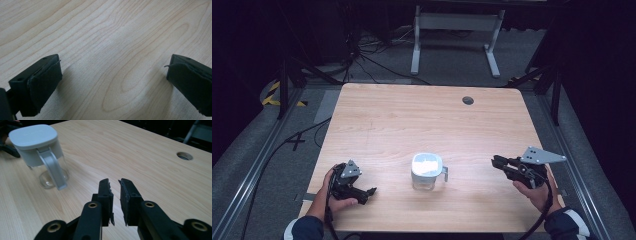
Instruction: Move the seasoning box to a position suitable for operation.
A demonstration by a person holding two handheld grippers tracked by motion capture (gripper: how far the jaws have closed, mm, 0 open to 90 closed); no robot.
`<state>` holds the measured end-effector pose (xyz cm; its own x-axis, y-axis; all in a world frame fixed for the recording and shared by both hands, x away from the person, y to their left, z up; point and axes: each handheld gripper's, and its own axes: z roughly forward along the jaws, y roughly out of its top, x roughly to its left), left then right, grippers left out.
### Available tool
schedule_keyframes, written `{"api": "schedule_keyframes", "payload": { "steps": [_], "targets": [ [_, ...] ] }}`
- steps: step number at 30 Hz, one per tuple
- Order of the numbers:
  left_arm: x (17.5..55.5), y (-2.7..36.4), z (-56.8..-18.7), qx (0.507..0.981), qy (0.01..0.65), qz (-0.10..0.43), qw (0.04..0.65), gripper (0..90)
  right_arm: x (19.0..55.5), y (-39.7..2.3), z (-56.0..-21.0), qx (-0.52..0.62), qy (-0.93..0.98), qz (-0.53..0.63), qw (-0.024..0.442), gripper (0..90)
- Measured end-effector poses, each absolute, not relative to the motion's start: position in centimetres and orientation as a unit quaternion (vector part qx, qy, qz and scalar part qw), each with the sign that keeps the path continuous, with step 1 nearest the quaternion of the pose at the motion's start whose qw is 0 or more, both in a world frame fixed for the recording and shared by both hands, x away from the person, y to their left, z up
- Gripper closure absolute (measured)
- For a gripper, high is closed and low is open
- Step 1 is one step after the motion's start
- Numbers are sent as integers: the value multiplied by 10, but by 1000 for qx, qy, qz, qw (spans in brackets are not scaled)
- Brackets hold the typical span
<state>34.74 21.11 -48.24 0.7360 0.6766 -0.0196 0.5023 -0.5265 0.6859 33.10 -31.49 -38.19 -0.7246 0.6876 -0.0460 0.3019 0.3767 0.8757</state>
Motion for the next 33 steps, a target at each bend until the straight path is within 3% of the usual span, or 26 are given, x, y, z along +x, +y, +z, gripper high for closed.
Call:
{"api": "schedule_keyframes", "payload": {
  "steps": [9, 23, 33],
  "targets": [
    [346, 209, -483, 860, 351, 130, 347, 2, 344, -271, -371, 247, 815, 492, 182, 887],
    [347, 208, -482, 859, 355, 134, 345, 2, 348, -202, -368, 173, 836, 495, 161, 890],
    [346, 208, -483, 856, 361, 135, 345, 3, 349, -184, -378, 161, 846, 484, 156, 891]
  ]
}}
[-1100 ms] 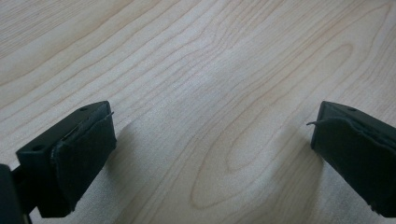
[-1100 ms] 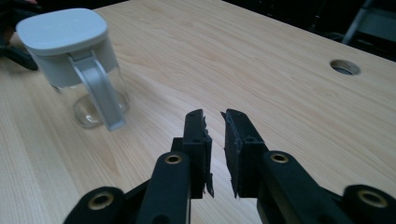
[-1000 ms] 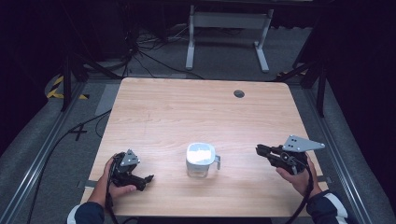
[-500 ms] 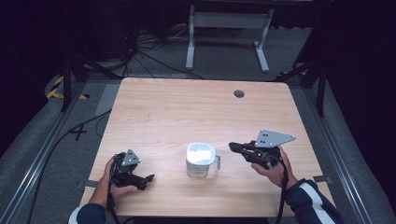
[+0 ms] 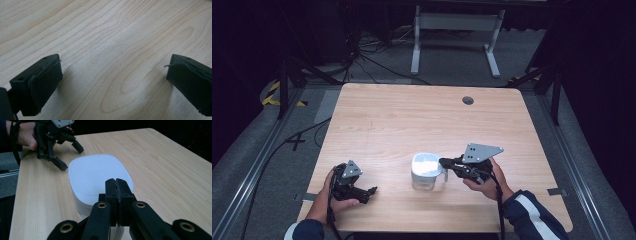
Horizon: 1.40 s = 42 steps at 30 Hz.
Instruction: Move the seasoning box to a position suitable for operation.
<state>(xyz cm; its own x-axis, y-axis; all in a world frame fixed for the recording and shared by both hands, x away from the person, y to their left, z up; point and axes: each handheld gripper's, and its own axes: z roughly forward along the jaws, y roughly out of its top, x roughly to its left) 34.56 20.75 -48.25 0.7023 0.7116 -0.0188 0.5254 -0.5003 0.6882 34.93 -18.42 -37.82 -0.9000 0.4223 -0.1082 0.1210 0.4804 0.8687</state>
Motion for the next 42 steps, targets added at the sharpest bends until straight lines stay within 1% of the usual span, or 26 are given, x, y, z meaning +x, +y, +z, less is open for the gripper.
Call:
{"api": "schedule_keyframes", "payload": {
  "steps": [11, 13, 15, 17, 19, 21, 23, 26, 29, 30, 31, 32, 35, 36, 37, 38, 42],
  "targets": [
    [345, 207, -482, 854, 363, 138, 346, 4, 349, -185, -381, 163, 840, 493, 155, 893],
    [345, 208, -482, 854, 362, 141, 346, 9, 349, -186, -381, 163, 840, 493, 154, 893],
    [345, 209, -481, 855, 361, 141, 345, 32, 349, -186, -381, 164, 840, 494, 153, 893],
    [344, 211, -480, 848, 370, 144, 351, 90, 349, -186, -381, 164, 839, 496, 153, 893],
    [345, 211, -479, 845, 366, 151, 359, 214, 349, -187, -382, 164, 839, 496, 155, 893],
    [343, 209, -476, 849, 366, 144, 354, 281, 349, -187, -382, 164, 838, 497, 154, 893],
    [342, 204, -470, 847, 350, 155, 369, 420, 349, -188, -382, 164, 837, 498, 154, 893],
    [341, 196, -458, 842, 333, 165, 391, 509, 348, -189, -382, 164, 839, 496, 154, 893],
    [340, 184, -444, 838, 319, 184, 403, 626, 348, -189, -383, 166, 837, 498, 153, 893],
    [340, 184, -444, 838, 319, 184, 403, 668, 348, -189, -383, 165, 838, 498, 154, 893],
    [339, 178, -438, 834, 320, 183, 411, 736, 348, -189, -383, 164, 838, 497, 155, 893],
    [339, 170, -428, 830, 309, 187, 425, 770, 348, -189, -383, 164, 838, 497, 155, 893],
    [339, 159, -420, 830, 299, 192, 430, 847, 348, -189, -383, 164, 838, 497, 155, 893],
    [338, 152, -417, 829, 294, 191, 435, 847, 348, -189, -383, 164, 838, 498, 154, 893],
    [338, 148, -414, 830, 285, 192, 439, 881, 348, -190, -383, 164, 838, 498, 155, 893],
    [337, 143, -412, 829, 280, 195, 443, 893, 348, -190, -383, 164, 838, 497, 155, 894],
    [338, 130, -405, 829, 266, 194, 451, 895, 348, -190, -383, 163, 839, 496, 154, 894]
  ]
}}
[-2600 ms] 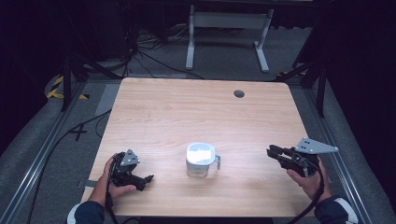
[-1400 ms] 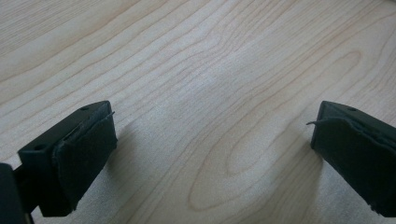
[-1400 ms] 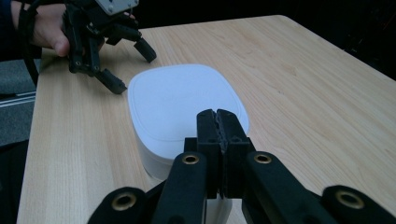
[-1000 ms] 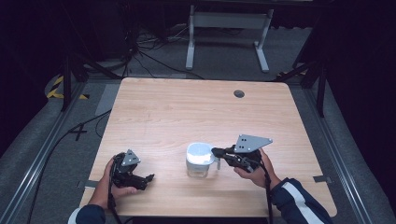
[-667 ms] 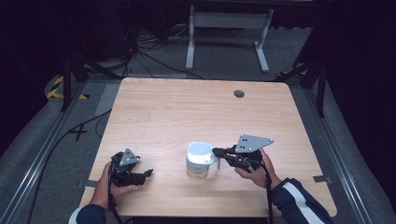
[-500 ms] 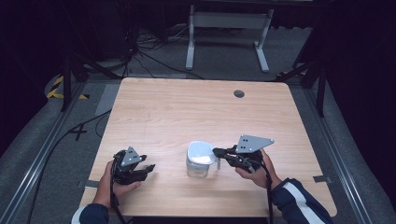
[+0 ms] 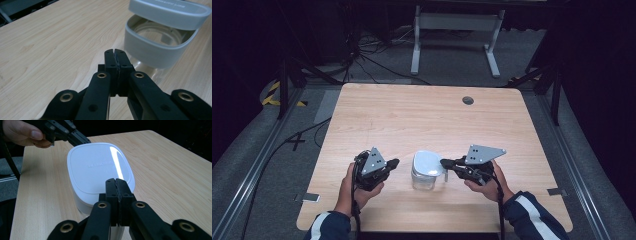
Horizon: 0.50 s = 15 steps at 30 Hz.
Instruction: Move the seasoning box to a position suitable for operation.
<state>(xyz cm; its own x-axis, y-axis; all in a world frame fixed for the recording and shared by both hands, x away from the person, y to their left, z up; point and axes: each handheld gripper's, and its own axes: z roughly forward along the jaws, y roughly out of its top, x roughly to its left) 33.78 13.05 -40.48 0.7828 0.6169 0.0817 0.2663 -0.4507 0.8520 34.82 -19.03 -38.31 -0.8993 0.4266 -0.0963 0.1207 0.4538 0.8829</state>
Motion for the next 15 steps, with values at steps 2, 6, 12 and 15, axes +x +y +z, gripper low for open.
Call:
{"api": "schedule_keyframes", "payload": {
  "steps": [2, 6, 12, 15],
  "targets": [
    [338, 126, -403, 829, 261, 192, 455, 895, 348, -191, -383, 164, 839, 497, 151, 894],
    [339, 116, -399, 833, 249, 188, 458, 895, 348, -191, -383, 165, 839, 497, 150, 894],
    [342, 104, -396, 842, 237, 183, 449, 895, 348, -191, -383, 163, 839, 497, 148, 894],
    [343, 101, -397, 845, 238, 184, 443, 896, 348, -192, -384, 162, 840, 496, 148, 894]
  ]
}}
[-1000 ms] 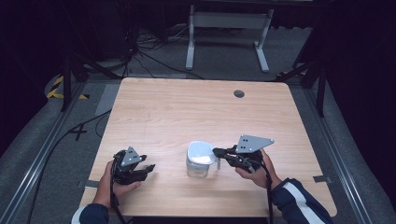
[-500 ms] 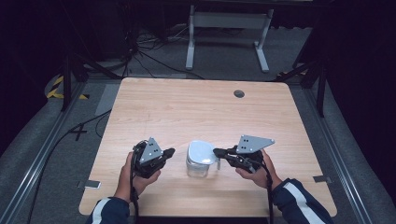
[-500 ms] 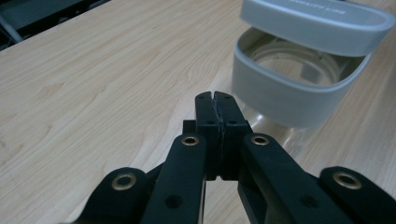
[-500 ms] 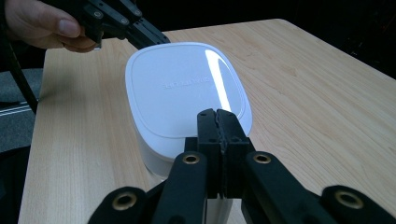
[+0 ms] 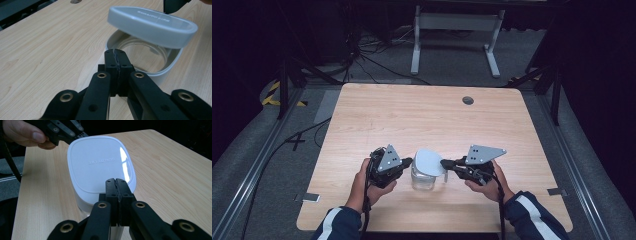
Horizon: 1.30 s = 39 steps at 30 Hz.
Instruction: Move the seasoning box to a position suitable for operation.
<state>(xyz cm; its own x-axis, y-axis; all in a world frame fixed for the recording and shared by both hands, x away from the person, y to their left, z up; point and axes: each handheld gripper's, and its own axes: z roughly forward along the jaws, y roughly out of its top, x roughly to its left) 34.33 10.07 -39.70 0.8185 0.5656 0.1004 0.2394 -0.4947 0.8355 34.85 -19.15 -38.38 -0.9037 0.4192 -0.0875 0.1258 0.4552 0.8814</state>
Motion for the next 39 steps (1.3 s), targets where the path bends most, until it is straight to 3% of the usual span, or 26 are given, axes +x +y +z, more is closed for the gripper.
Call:
{"api": "schedule_keyframes", "payload": {
  "steps": [25, 39],
  "targets": [
    [335, 80, -379, 830, 210, 175, 486, 896, 344, -194, -384, 160, 846, 481, 163, 889],
    [336, 52, -359, 836, 173, 169, 493, 891, 337, -248, -388, 208, 843, 458, 188, 877]
  ]
}}
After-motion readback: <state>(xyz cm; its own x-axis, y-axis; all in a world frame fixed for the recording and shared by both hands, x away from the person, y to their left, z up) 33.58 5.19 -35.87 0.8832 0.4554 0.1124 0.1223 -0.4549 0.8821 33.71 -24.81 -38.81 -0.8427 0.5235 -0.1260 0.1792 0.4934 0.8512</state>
